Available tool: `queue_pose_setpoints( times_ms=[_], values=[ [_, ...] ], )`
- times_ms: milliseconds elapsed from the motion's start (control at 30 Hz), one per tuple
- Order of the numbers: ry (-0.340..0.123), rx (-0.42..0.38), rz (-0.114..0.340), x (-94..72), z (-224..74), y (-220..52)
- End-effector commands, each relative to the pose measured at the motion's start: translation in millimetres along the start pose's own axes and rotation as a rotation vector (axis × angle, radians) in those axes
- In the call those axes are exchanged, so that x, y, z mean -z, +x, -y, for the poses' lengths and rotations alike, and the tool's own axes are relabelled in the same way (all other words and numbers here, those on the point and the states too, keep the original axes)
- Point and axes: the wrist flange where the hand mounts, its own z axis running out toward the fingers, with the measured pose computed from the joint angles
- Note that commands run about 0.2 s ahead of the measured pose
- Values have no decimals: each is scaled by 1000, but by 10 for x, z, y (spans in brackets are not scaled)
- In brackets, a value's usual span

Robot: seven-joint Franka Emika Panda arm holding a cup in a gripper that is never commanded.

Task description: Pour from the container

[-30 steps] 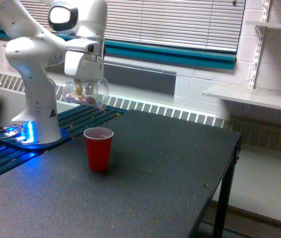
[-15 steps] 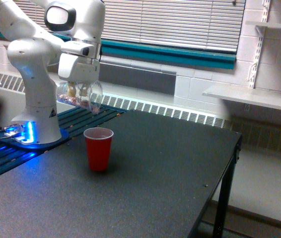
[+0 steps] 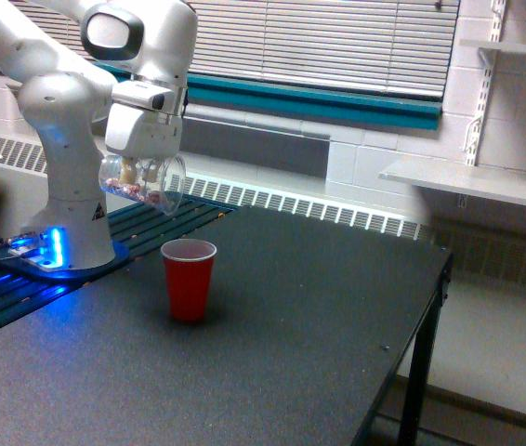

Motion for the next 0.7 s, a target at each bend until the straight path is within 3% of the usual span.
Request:
queue_pose_setpoints(
  times_ms=[33, 700],
  values=[
    [-24, 12, 25, -108, 83, -143],
    [-67, 64, 70, -186, 157, -261]
  ],
)
